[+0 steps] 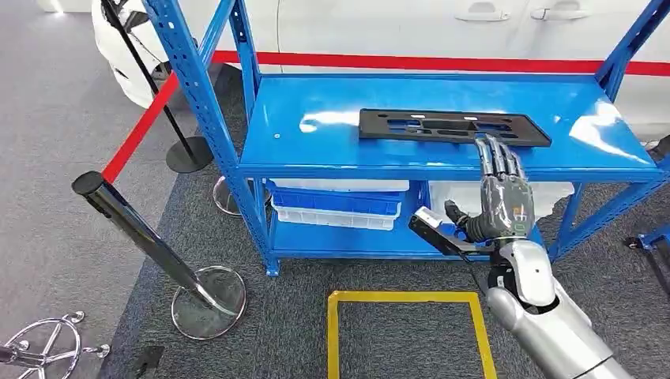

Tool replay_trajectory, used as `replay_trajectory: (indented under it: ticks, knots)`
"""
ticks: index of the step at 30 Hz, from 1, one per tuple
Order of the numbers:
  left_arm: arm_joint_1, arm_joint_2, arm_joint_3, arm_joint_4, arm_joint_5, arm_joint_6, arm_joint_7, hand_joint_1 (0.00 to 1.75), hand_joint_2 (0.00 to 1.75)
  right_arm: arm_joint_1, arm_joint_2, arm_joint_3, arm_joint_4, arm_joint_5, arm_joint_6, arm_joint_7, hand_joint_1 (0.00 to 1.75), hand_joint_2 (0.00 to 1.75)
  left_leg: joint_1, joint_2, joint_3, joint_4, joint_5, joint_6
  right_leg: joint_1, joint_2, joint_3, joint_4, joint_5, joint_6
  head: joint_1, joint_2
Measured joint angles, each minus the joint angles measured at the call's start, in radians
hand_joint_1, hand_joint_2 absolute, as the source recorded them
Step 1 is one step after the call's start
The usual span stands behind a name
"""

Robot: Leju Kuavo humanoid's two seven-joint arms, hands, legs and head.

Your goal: Take the parts from the cabinet and place them on the table.

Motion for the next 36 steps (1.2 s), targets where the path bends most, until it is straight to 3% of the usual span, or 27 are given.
replay_trajectory:
  ticks: [5, 10, 12, 13, 14, 17, 18, 19, 21, 22, 23, 24, 26, 28, 29, 31, 32, 33, 34, 36]
  knots:
    - [0.000, 0.005, -0.004, 0.000, -0.008, 0.000, -0.005, 0.00, 0.00, 0.021, 0.000, 0.000, -0.002, 0.014, 0.001, 0.000, 0.00, 0.00, -0.001, 0.000, -0.003, 0.007, -0.003, 0.005, -0.002, 0.000, 0.000, 0.000, 0.001, 0.002, -0.001, 0.000]
    - [0.001, 0.008, -0.010, 0.000, -0.014, 0.000, -0.010, 0.00, 0.00, 0.027, -0.001, 0.000, -0.003, 0.018, 0.003, 0.000, 0.00, 0.00, -0.003, 0.000, -0.009, 0.014, -0.006, 0.011, -0.004, 0.000, 0.000, -0.002, 0.005, 0.010, -0.001, 0.000]
    - [-0.001, 0.008, -0.013, 0.000, -0.016, 0.000, -0.010, 0.00, 0.00, 0.027, -0.003, -0.002, -0.007, 0.018, 0.004, 0.000, 0.00, 0.00, 0.001, 0.001, -0.004, -0.006, 0.005, 0.024, 0.004, -0.001, 0.006, -0.013, 0.011, 0.022, 0.000, 0.000]
    - [-0.001, 0.008, -0.013, 0.000, -0.016, 0.000, -0.011, 0.00, 0.00, 0.030, -0.006, -0.005, -0.011, 0.018, 0.003, 0.000, 0.00, 0.00, 0.010, 0.005, 0.006, -0.017, 0.013, 0.028, -0.003, 0.005, 0.001, -0.003, 0.002, 0.023, 0.000, 0.000]
    - [-0.002, 0.008, -0.015, 0.000, -0.018, 0.000, -0.011, 0.00, 0.00, 0.028, -0.009, -0.008, -0.012, 0.019, 0.004, -0.002, 0.00, 0.00, 0.011, 0.004, 0.010, -0.025, 0.014, 0.033, -0.002, 0.009, -0.020, 0.037, -0.021, 0.024, 0.005, 0.000]
    - [-0.003, 0.008, -0.021, 0.000, -0.022, 0.000, -0.011, 0.00, 0.00, 0.043, -0.018, -0.009, -0.012, 0.024, 0.010, -0.001, 0.00, 0.00, 0.011, 0.004, 0.014, -0.024, 0.009, 0.038, -0.010, 0.014, -0.140, 0.256, -0.095, 0.036, 0.004, 0.000]
    - [-0.002, 0.008, -0.021, 0.000, -0.022, 0.000, -0.011, 0.00, 0.00, 0.050, -0.021, -0.009, -0.012, 0.025, 0.014, -0.002, 0.00, 0.00, 0.012, 0.002, 0.019, -0.023, 0.005, 0.036, -0.014, 0.014, -0.164, 0.283, -0.086, 0.041, 0.004, 0.000]
    - [-0.002, 0.008, -0.022, 0.000, -0.023, 0.000, -0.011, 0.00, 0.00, 0.054, -0.021, -0.009, -0.012, 0.025, 0.015, -0.002, 0.00, 0.00, 0.014, 0.001, 0.025, -0.022, -0.001, 0.032, -0.018, 0.013, -0.161, 0.261, -0.055, 0.044, 0.004, 0.000]
    - [-0.002, 0.007, -0.023, 0.000, -0.025, 0.000, -0.009, 0.00, 0.00, 0.054, -0.023, -0.010, -0.013, 0.028, 0.017, -0.002, 0.00, 0.00, 0.022, 0.000, 0.045, -0.013, -0.022, 0.020, -0.026, 0.010, -0.095, 0.099, 0.060, 0.051, 0.004, 0.000]
    - [-0.002, 0.008, -0.025, 0.000, -0.025, 0.000, -0.008, 0.00, 0.00, 0.057, -0.025, -0.011, -0.015, 0.028, 0.018, -0.002, 0.00, 0.00, 0.023, -0.001, 0.047, -0.009, -0.035, 0.009, -0.026, 0.003, -0.067, 0.041, 0.070, 0.054, 0.004, 0.000]
    - [-0.002, 0.011, -0.027, 0.000, -0.025, 0.002, -0.008, 0.00, 0.00, 0.057, -0.025, -0.011, -0.014, 0.029, 0.022, -0.002, 0.00, 0.00, 0.019, -0.003, 0.044, -0.009, -0.037, 0.003, -0.015, 0.000, -0.067, 0.050, 0.059, 0.051, 0.011, 0.000]
    - [-0.003, 0.010, -0.029, 0.000, -0.026, 0.002, -0.008, 0.00, 0.00, 0.058, -0.027, -0.011, -0.019, 0.031, 0.023, -0.002, 0.00, 0.00, 0.014, -0.003, 0.042, -0.002, -0.039, -0.005, -0.011, 0.001, -0.058, 0.025, 0.042, 0.034, 0.014, 0.000]
    - [-0.003, 0.009, -0.030, 0.000, -0.026, 0.001, -0.008, 0.00, 0.00, 0.065, -0.028, -0.012, -0.021, 0.031, 0.022, 0.000, 0.00, 0.00, 0.015, 0.004, 0.041, -0.008, -0.040, -0.011, -0.007, 0.008, -0.069, 0.030, 0.028, 0.015, 0.010, 0.000]
    - [-0.009, 0.009, -0.030, 0.000, -0.028, 0.002, -0.005, 0.00, 0.00, 0.067, -0.030, -0.014, -0.027, 0.031, 0.022, 0.000, 0.00, 0.00, 0.022, -0.001, 0.047, -0.005, -0.059, -0.021, -0.015, 0.015, -0.053, 0.021, 0.020, -0.003, 0.005, 0.000]
    - [-0.009, 0.009, -0.030, 0.000, -0.028, 0.002, -0.005, 0.00, 0.00, 0.066, -0.030, -0.017, -0.031, 0.031, 0.022, -0.001, 0.00, 0.00, 0.021, -0.015, 0.028, 0.044, -0.077, -0.015, -0.011, 0.016, -0.043, 0.017, 0.014, -0.012, 0.003, 0.000]
    - [-0.009, 0.009, -0.030, 0.000, -0.029, 0.002, -0.005, 0.00, 0.00, 0.066, -0.030, -0.017, -0.032, 0.031, 0.022, -0.001, 0.00, 0.00, 0.016, -0.028, -0.062, 0.203, -0.136, -0.007, -0.005, 0.017, -0.031, 0.016, 0.004, -0.027, 0.000, 0.000]
    - [-0.007, 0.009, -0.030, 0.000, -0.029, 0.002, -0.005, 0.00, 0.00, 0.070, -0.030, -0.017, -0.032, 0.031, 0.022, -0.002, 0.00, 1.75, 0.013, -0.032, -0.121, 0.291, -0.157, -0.005, 0.001, 0.019, -0.024, 0.017, -0.002, -0.033, 0.001, 0.000]
    - [-0.004, 0.009, -0.030, 0.000, -0.030, 0.002, -0.005, 0.00, 0.00, 0.072, -0.030, -0.017, -0.032, 0.031, 0.022, -0.002, 0.00, 1.75, 0.011, -0.033, -0.161, 0.339, -0.153, -0.002, 0.006, 0.024, -0.017, 0.017, -0.008, -0.035, 0.001, 0.000]
    - [-0.002, 0.009, -0.030, 0.000, -0.030, 0.002, -0.003, 0.00, 0.00, 0.073, -0.030, -0.017, -0.032, 0.031, 0.023, -0.002, 0.00, 1.75, 0.008, -0.033, -0.181, 0.339, -0.121, 0.003, 0.009, 0.030, -0.008, 0.017, -0.014, -0.036, 0.001, 0.000]
    - [-0.001, 0.009, -0.030, 0.000, -0.031, 0.002, -0.002, 0.00, 0.00, 0.073, -0.030, -0.017, -0.036, 0.031, 0.025, -0.001, 0.00, 1.75, 0.002, -0.033, -0.160, 0.221, -0.001, 0.016, 0.014, 0.038, 0.018, 0.018, -0.031, -0.034, 0.001, 0.000]
